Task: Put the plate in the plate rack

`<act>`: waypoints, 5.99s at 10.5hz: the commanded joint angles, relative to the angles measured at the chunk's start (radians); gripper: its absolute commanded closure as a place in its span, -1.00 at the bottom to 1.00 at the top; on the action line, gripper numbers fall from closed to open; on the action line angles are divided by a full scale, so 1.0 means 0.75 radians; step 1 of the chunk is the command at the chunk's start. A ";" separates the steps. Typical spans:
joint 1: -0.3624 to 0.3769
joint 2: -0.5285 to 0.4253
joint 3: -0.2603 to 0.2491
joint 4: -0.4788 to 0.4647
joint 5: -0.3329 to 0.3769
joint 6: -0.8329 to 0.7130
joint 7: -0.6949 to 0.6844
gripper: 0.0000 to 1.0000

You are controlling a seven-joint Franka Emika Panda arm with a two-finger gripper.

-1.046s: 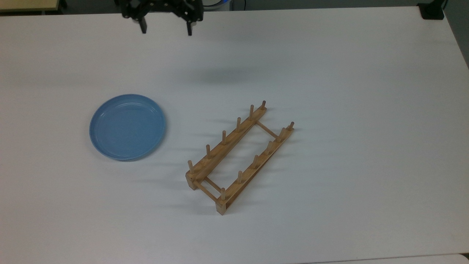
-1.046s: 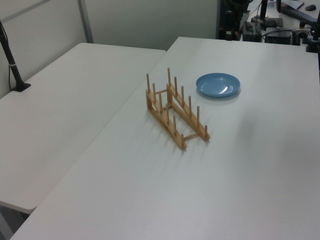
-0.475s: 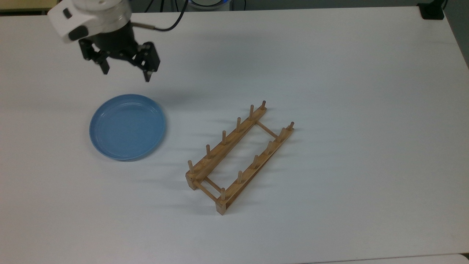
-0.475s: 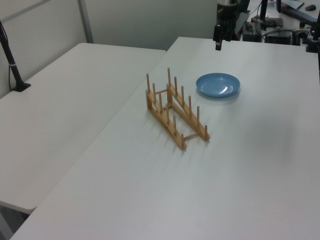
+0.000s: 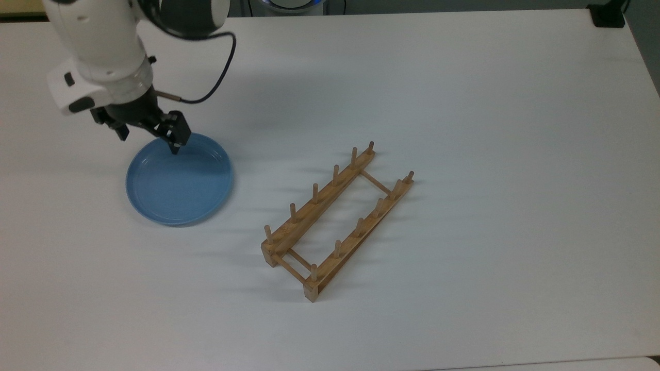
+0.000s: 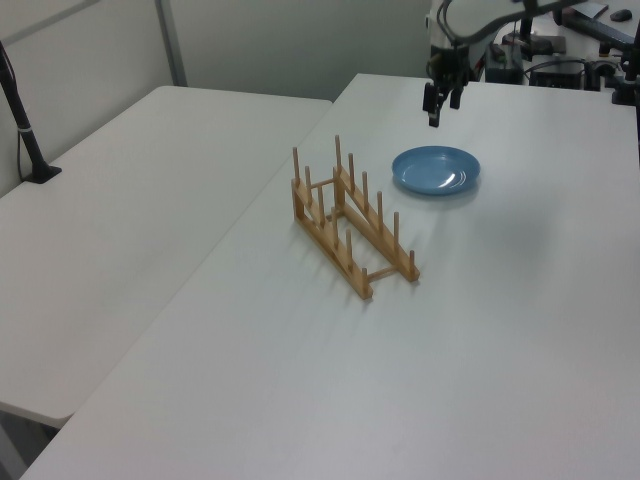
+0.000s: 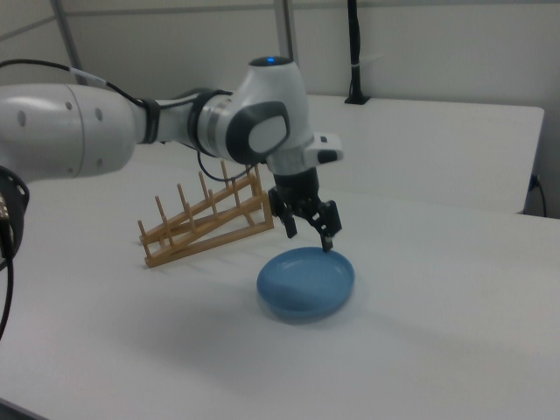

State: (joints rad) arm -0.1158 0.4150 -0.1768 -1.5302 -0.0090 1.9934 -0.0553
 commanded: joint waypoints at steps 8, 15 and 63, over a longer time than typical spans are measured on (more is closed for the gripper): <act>-0.050 0.215 -0.024 0.005 0.032 0.181 -0.155 -0.43; -0.083 0.230 -0.022 0.013 0.037 0.226 -0.186 -0.35; -0.066 0.138 -0.153 0.032 0.274 0.148 -0.450 -0.71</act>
State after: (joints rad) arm -0.1759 0.4994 -0.2777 -1.5080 0.1744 2.1238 -0.3532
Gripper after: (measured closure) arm 0.445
